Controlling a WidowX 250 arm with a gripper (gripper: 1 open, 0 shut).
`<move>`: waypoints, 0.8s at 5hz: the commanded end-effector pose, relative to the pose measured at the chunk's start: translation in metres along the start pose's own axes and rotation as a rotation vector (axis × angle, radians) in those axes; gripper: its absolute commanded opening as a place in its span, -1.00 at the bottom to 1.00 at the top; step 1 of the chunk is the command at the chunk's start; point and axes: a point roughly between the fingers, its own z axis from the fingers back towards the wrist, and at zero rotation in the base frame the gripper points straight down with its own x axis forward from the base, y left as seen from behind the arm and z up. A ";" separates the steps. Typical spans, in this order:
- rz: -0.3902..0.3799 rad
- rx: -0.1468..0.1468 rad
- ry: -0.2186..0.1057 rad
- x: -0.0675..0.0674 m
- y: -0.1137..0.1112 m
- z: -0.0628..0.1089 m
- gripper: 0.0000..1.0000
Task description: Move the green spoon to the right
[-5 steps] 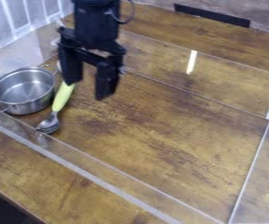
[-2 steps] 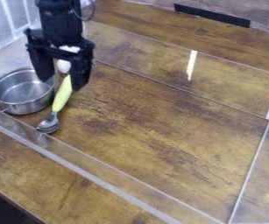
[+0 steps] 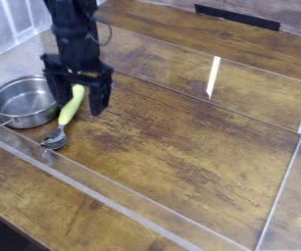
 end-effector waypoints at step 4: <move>0.179 -0.082 -0.068 0.020 0.026 -0.013 1.00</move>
